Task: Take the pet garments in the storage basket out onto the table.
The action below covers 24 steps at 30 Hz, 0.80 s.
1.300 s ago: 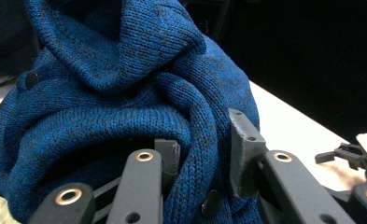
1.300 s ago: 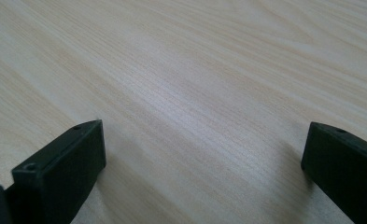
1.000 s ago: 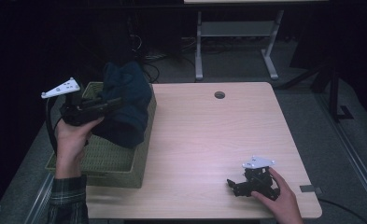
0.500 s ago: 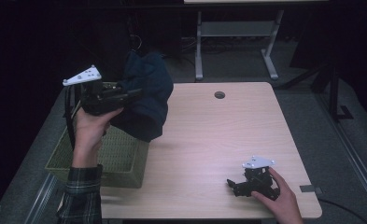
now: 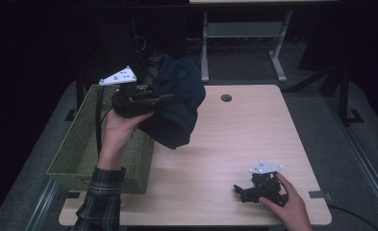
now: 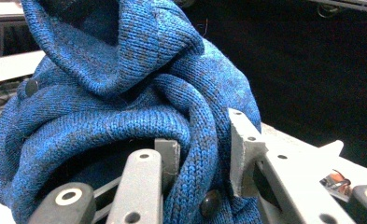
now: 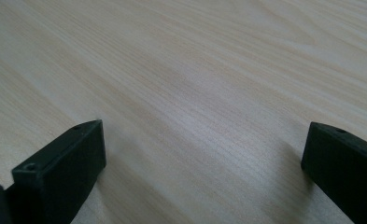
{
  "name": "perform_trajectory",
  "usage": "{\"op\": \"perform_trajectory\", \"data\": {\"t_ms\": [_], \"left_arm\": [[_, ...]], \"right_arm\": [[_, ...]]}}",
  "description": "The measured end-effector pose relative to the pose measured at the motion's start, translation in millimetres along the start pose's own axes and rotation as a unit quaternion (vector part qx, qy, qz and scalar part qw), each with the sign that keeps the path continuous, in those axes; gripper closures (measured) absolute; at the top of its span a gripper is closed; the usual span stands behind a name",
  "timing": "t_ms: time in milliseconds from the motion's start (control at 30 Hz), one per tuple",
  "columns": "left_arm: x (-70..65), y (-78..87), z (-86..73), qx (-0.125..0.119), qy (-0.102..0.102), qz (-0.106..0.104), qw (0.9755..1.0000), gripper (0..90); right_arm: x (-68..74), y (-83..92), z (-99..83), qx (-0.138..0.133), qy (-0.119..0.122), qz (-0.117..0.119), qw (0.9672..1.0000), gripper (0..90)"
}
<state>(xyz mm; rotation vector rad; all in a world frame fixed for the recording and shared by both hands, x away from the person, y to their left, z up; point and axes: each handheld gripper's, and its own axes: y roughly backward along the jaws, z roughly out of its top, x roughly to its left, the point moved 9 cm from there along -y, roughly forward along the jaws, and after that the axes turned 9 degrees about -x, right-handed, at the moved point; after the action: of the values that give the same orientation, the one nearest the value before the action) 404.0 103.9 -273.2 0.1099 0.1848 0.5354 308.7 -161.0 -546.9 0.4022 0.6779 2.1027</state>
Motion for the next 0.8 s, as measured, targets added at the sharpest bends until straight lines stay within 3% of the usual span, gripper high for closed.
{"op": "perform_trajectory", "data": {"t_ms": [800], "left_arm": [[-33.6, -81.6, -37.4, 0.06, 0.001, -0.048, 0.997, 68.6]], "right_arm": [[0.2, -0.2, 0.2, -0.001, 0.002, 0.001, 1.0, 0.0]]}}
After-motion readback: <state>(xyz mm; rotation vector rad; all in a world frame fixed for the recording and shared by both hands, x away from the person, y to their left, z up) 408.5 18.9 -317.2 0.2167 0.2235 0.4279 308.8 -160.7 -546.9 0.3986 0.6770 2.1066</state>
